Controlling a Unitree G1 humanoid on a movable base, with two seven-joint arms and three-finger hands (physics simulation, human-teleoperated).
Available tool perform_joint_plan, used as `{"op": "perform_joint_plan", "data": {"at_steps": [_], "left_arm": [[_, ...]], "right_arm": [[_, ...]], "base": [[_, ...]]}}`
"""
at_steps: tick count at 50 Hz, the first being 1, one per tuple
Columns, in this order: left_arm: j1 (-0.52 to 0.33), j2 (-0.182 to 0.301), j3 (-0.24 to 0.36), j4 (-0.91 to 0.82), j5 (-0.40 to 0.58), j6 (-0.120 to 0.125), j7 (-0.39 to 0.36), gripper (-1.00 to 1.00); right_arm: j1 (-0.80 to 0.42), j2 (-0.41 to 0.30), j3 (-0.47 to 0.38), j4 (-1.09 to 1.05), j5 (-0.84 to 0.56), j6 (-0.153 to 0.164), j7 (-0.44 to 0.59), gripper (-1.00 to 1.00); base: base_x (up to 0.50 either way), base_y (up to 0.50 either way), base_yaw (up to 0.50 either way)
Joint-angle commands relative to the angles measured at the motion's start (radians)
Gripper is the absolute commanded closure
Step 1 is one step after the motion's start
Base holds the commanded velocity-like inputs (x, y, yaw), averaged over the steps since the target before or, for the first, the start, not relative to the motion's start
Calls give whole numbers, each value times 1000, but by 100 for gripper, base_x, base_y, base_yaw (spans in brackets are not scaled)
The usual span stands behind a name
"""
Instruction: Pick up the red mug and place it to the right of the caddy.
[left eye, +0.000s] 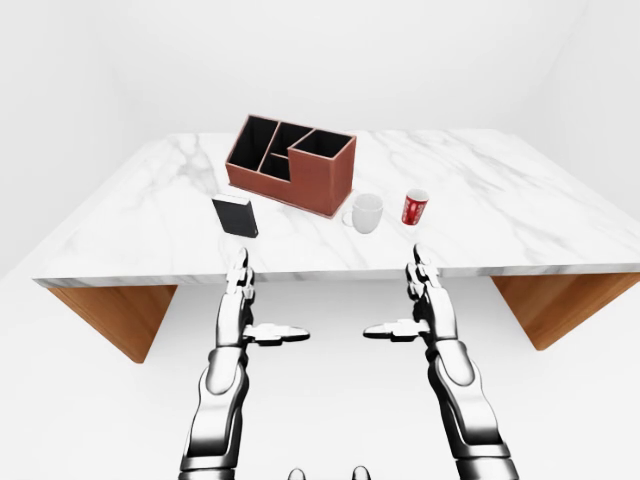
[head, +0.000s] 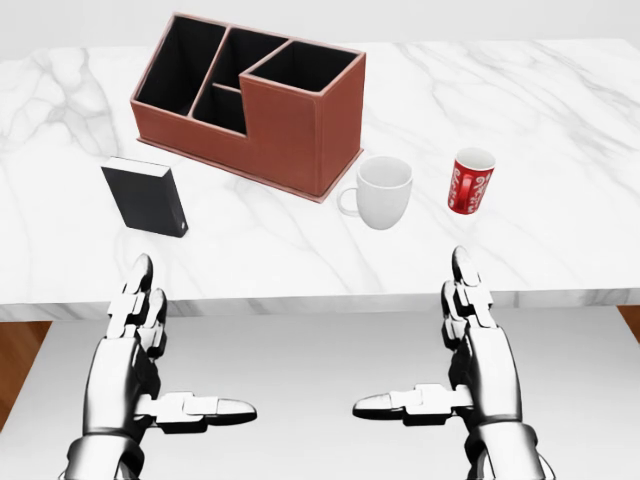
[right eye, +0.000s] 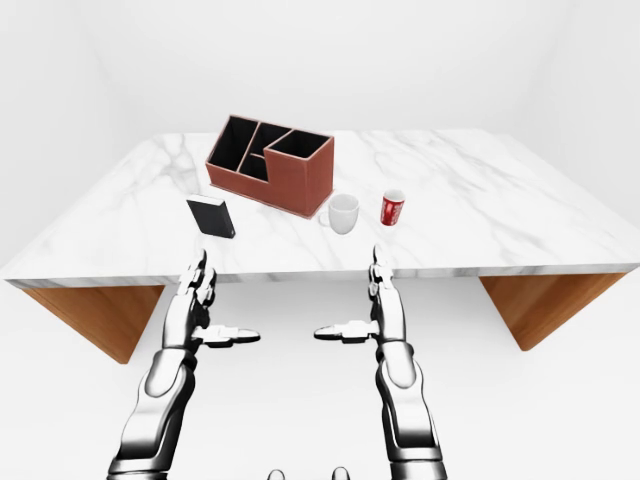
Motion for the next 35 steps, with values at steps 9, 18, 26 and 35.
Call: {"op": "perform_joint_plan", "data": {"at_steps": [9,18,26,35], "left_arm": [[71,5,2,-198,9,76,-38,-100],[114,2,-9,-328,18,76,-51,-100],[165,2,-15,-507,23,76,-66,-100],[206,0,-22,-653,28,76,-79,-100]], "right_arm": [[65,-12,-25,-176,12,66,57,-100],[101,-9,-33,-297,14,80,69,-100],[129,-6,-48,-403,23,80,73,-100],[182,6,-45,-564,27,80,81,-100]], "base": [[0,0,0],[0,0,0],[0,0,0],[0,0,0]]}}
